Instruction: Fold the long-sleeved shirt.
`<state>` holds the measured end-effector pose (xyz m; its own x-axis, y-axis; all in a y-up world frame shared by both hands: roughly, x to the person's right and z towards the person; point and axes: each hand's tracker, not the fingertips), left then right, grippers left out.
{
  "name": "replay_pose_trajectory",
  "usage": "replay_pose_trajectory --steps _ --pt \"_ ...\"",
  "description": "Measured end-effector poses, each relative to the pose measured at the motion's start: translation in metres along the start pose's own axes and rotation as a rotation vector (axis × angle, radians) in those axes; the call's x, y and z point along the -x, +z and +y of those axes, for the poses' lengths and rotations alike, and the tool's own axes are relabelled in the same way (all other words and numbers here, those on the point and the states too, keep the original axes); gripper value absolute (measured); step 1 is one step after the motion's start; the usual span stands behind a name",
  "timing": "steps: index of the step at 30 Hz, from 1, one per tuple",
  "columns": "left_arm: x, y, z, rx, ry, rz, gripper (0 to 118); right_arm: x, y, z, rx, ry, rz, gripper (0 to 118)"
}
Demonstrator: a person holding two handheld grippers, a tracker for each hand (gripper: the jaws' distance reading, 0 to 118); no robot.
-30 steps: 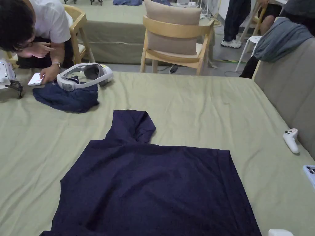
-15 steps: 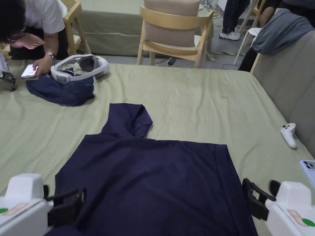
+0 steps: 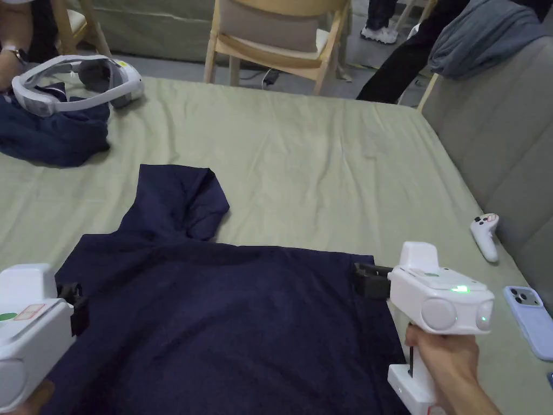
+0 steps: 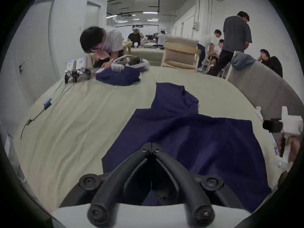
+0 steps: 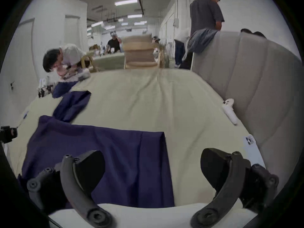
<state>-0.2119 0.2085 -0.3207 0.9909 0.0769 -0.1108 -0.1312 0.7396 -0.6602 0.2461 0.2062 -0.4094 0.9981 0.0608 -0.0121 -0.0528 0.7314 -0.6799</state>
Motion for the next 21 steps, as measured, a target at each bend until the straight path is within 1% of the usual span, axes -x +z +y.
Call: replay_pose_trajectory --steps 1,2,3,4,5,6,7,8,9,10,11,12,13,14,15,16,19,20,21 --pt "0.001 -0.006 0.000 0.005 0.006 0.000 4 -0.031 -0.063 -0.008 0.037 0.022 0.018 115" --pt "0.001 -0.010 0.000 0.010 0.011 -0.003 4 -0.035 -0.083 -0.006 0.061 0.004 0.040 111" --pt "0.001 -0.015 -0.001 0.028 0.012 0.001 4 -0.036 -0.101 -0.004 0.100 -0.005 0.033 105" --pt "0.001 -0.019 -0.002 0.037 0.011 0.004 4 -0.038 -0.114 -0.004 0.130 -0.007 0.051 99" --pt "0.002 -0.023 -0.003 0.045 0.008 0.000 4 -0.030 -0.110 0.000 0.146 -0.013 0.059 95" --pt "0.009 -0.028 -0.004 0.053 0.004 -0.003 4 -0.028 -0.117 0.001 0.166 -0.003 0.038 95" --pt "0.011 -0.030 -0.004 0.062 0.003 0.003 4 -0.028 -0.117 -0.001 0.159 0.011 0.043 80" --pt "0.014 -0.033 -0.004 0.072 0.004 0.007 4 -0.027 -0.118 -0.003 0.150 0.024 0.051 56" --pt "0.020 -0.036 -0.002 0.080 0.013 0.002 6 -0.030 -0.115 -0.003 0.143 0.033 0.096 42" --pt "0.029 -0.041 0.001 0.091 0.022 -0.012 12 -0.028 -0.112 -0.004 0.143 0.021 0.103 30" --pt "0.036 -0.047 0.006 0.098 0.033 -0.023 32 -0.025 -0.110 -0.004 0.138 0.025 0.105 13" --pt "0.042 -0.055 0.013 0.105 0.040 -0.027 57 -0.025 -0.110 -0.004 0.137 0.021 0.126 7" --pt "0.051 -0.067 0.021 0.107 0.040 -0.023 83 -0.024 -0.110 -0.003 0.134 0.022 0.118 6" --pt "0.059 -0.077 0.031 0.105 0.043 -0.030 106 -0.025 -0.111 -0.003 0.140 0.008 0.114 6" --pt "0.066 -0.085 0.043 0.101 0.047 -0.033 111 -0.024 -0.112 -0.003 0.145 0.001 0.115 6" --pt "0.069 -0.095 0.054 0.075 0.026 -0.031 109 -0.023 -0.114 -0.003 0.148 0.006 0.114 6" --pt "0.076 -0.132 0.087 0.144 -0.032 0.026 110 -0.025 -0.120 -0.005 0.162 -0.012 0.117 6" --pt "0.080 -0.145 0.095 0.174 -0.021 0.004 108 -0.024 -0.121 -0.005 0.163 -0.018 0.116 6" --pt "0.082 -0.157 0.101 0.222 0.010 -0.069 103 -0.024 -0.121 -0.006 0.164 -0.020 0.117 6"
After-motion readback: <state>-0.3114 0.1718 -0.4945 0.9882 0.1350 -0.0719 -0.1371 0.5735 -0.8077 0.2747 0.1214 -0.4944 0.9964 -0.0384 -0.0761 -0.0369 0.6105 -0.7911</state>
